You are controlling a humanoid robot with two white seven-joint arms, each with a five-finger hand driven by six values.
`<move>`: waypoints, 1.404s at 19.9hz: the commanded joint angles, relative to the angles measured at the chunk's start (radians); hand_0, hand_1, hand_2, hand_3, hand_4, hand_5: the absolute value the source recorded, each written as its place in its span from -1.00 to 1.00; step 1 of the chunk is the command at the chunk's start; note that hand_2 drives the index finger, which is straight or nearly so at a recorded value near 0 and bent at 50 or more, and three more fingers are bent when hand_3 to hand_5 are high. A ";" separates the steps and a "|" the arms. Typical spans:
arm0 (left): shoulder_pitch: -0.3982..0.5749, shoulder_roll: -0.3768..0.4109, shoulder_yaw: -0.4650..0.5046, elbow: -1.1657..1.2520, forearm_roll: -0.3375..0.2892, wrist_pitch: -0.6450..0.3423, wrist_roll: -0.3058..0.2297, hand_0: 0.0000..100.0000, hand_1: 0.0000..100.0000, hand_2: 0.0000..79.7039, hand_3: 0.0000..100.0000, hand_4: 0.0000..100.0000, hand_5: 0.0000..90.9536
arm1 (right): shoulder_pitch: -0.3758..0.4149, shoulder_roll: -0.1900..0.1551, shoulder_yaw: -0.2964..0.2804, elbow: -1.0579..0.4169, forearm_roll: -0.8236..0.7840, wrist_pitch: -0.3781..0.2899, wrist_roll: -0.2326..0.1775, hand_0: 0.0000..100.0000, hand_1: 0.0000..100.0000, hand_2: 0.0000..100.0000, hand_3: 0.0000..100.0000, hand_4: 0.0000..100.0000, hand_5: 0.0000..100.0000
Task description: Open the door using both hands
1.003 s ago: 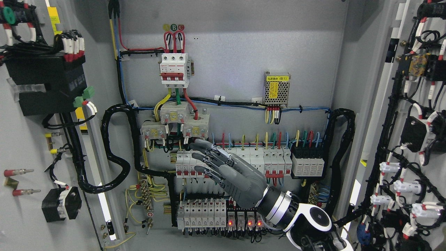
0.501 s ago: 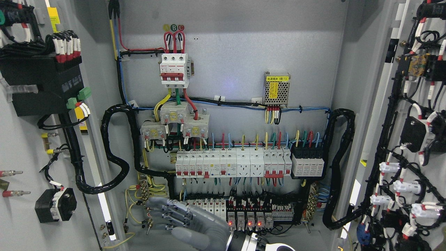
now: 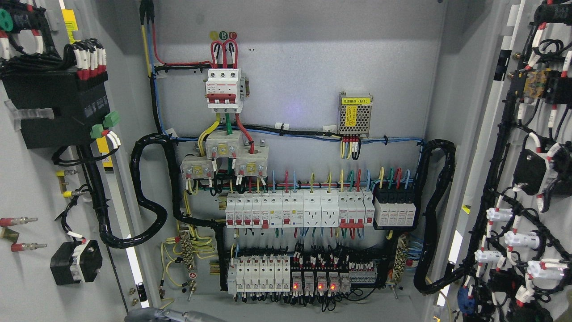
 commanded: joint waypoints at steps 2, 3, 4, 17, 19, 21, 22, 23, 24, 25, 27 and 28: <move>-0.031 -0.015 0.000 0.001 -0.001 0.000 0.000 -0.76 0.11 -1.00 -1.00 -1.00 -1.00 | 0.000 0.050 0.204 -0.012 -0.004 0.001 -0.028 -1.00 0.00 -0.92 -1.00 -1.00 -1.00; -0.031 -0.015 0.000 0.001 -0.001 0.000 0.000 -0.76 0.11 -1.00 -1.00 -1.00 -1.00 | -0.001 0.050 0.212 -0.004 -0.007 0.001 -0.053 -1.00 0.00 -0.92 -1.00 -1.00 -1.00; -0.031 -0.014 0.000 0.001 0.001 0.000 0.000 -0.76 0.11 -1.00 -1.00 -1.00 -1.00 | -0.001 0.050 0.213 0.005 -0.007 0.001 -0.071 -1.00 0.00 -0.92 -1.00 -1.00 -1.00; -0.031 -0.015 0.000 -0.001 -0.001 0.000 0.000 -0.76 0.11 -1.00 -1.00 -1.00 -1.00 | -0.086 0.058 0.319 -0.004 -0.010 -0.003 -0.105 -1.00 0.00 -0.92 -1.00 -1.00 -1.00; -0.031 -0.014 0.000 0.001 0.001 0.000 0.000 -0.76 0.11 -1.00 -1.00 -1.00 -1.00 | -0.110 0.058 0.318 0.001 -0.011 -0.003 -0.134 -1.00 0.00 -0.92 -1.00 -1.00 -1.00; -0.031 -0.014 0.000 0.001 -0.001 0.001 0.000 -0.76 0.11 -1.00 -1.00 -1.00 -1.00 | -0.133 0.058 0.318 0.010 -0.011 -0.003 -0.147 -1.00 0.00 -0.92 -1.00 -1.00 -1.00; -0.031 -0.015 0.000 0.001 0.001 0.001 0.000 -0.76 0.11 -1.00 -1.00 -1.00 -1.00 | -0.138 0.058 0.316 0.014 -0.011 -0.003 -0.154 -1.00 0.00 -0.92 -1.00 -1.00 -1.00; -0.031 -0.015 0.000 0.001 -0.001 0.001 0.000 -0.76 0.11 -1.00 -1.00 -1.00 -1.00 | -0.141 0.058 0.316 0.016 -0.010 -0.003 -0.167 -1.00 0.00 -0.92 -1.00 -1.00 -1.00; -0.031 -0.014 0.000 0.001 -0.001 0.001 0.000 -0.76 0.11 -1.00 -1.00 -1.00 -1.00 | -0.143 0.058 0.316 0.017 -0.010 -0.001 -0.176 -1.00 0.00 -0.92 -1.00 -1.00 -1.00; -0.031 -0.014 0.000 0.001 -0.001 0.001 0.000 -0.76 0.11 -1.00 -1.00 -1.00 -1.00 | -0.144 0.058 0.316 0.022 -0.010 -0.001 -0.182 -1.00 0.00 -0.92 -1.00 -1.00 -1.00; -0.031 -0.014 0.000 0.001 -0.001 0.001 0.000 -0.76 0.11 -1.00 -1.00 -1.00 -1.00 | -0.149 0.058 0.313 0.031 -0.011 -0.001 -0.184 -1.00 0.00 -0.92 -1.00 -1.00 -1.00; -0.031 -0.015 0.000 0.001 -0.001 0.001 0.000 -0.76 0.11 -1.00 -1.00 -1.00 -1.00 | -0.149 0.058 0.313 0.031 -0.011 -0.001 -0.184 -1.00 0.00 -0.92 -1.00 -1.00 -1.00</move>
